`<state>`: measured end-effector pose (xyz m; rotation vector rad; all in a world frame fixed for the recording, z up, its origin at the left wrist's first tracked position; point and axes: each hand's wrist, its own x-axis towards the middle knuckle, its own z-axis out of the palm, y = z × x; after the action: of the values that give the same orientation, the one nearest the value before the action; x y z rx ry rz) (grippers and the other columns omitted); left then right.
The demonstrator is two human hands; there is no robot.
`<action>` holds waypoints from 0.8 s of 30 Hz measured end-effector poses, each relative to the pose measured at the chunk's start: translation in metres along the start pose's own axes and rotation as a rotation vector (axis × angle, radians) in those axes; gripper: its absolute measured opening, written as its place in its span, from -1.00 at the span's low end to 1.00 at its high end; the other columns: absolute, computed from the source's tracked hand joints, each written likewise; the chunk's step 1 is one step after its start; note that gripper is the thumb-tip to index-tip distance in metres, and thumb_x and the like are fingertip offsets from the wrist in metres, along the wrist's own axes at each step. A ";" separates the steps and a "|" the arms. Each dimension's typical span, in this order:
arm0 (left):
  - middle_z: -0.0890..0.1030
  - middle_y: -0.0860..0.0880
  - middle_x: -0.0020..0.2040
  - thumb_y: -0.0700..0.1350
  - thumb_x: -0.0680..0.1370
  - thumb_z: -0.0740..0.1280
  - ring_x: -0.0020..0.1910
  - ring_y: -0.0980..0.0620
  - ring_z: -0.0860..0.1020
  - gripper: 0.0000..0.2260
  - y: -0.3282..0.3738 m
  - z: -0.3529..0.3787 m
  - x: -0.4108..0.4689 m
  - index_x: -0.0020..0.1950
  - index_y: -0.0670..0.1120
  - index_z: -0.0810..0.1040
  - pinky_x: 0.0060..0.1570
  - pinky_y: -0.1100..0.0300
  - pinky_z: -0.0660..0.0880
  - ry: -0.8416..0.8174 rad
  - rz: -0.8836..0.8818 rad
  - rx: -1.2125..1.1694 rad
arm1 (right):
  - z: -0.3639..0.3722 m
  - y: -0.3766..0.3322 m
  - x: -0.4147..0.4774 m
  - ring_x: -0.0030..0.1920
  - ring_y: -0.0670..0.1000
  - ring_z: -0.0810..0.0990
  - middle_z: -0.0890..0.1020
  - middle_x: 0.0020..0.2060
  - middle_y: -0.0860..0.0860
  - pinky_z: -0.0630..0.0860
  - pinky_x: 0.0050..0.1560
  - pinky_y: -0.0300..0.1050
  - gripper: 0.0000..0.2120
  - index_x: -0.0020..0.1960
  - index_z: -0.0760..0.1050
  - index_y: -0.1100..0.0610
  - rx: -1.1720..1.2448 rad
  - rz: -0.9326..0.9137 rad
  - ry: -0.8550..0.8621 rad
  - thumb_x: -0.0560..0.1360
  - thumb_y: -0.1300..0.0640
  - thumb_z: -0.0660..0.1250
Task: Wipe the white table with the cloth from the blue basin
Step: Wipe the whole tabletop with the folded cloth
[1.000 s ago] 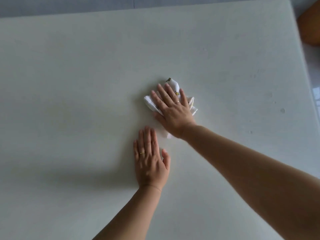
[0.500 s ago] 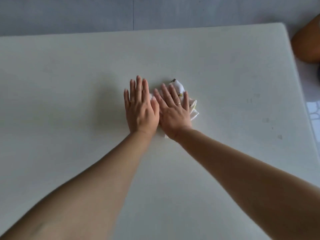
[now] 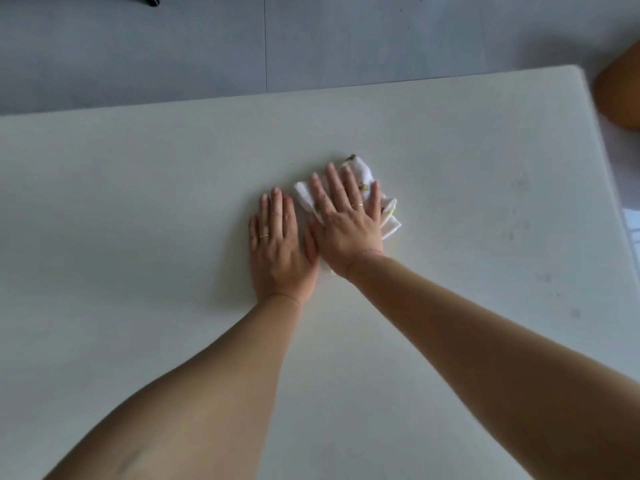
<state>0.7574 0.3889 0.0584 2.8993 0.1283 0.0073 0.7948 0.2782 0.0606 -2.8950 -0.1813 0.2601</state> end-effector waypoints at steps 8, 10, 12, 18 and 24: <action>0.20 -0.13 0.52 -0.01 0.51 0.06 0.51 -0.11 0.15 -0.44 -0.001 0.001 0.002 0.49 -0.20 0.21 0.46 -0.01 0.06 -0.023 0.003 0.007 | -0.033 0.097 0.061 0.53 -0.03 -0.08 0.02 0.55 -0.05 -0.22 0.46 0.19 -0.48 0.53 0.00 -0.10 -0.004 0.224 0.087 0.59 -0.10 -0.03; 0.21 -0.14 0.52 -0.01 0.51 0.07 0.51 -0.11 0.16 -0.44 -0.001 0.001 0.002 0.49 -0.20 0.21 0.45 -0.02 0.07 -0.023 0.004 0.014 | -0.030 0.072 0.076 0.53 0.00 -0.14 -0.03 0.55 -0.05 -0.27 0.44 0.24 -0.47 0.53 -0.03 -0.09 0.061 0.470 0.105 0.58 -0.09 -0.05; 0.21 -0.15 0.52 -0.01 0.51 0.07 0.51 -0.11 0.16 -0.44 -0.001 0.001 0.002 0.49 -0.20 0.21 0.45 -0.02 0.08 -0.028 0.009 0.018 | -0.022 0.034 0.080 0.53 0.05 -0.17 -0.06 0.55 -0.02 -0.30 0.40 0.29 -0.44 0.54 -0.05 -0.05 0.070 0.415 0.069 0.58 -0.09 -0.02; 0.25 -0.16 0.50 -0.03 0.52 0.08 0.50 -0.12 0.18 -0.46 -0.001 -0.001 0.002 0.47 -0.21 0.25 0.45 -0.02 0.09 -0.017 0.011 0.014 | -0.022 0.021 0.083 0.54 0.03 -0.07 0.01 0.55 -0.04 -0.20 0.45 0.19 -0.46 0.54 -0.04 -0.08 -0.167 -0.405 -0.080 0.60 -0.15 -0.02; 0.21 -0.15 0.52 -0.02 0.52 0.06 0.50 -0.12 0.16 -0.45 0.000 0.001 0.002 0.49 -0.21 0.23 0.46 -0.03 0.10 -0.017 0.009 0.021 | -0.048 0.109 0.121 0.53 -0.03 -0.09 0.01 0.55 -0.05 -0.22 0.46 0.19 -0.49 0.53 -0.01 -0.11 -0.010 0.208 0.083 0.60 -0.11 -0.07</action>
<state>0.7598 0.3894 0.0576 2.9202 0.1124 -0.0171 0.9327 0.1797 0.0613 -2.9292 0.1339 0.1739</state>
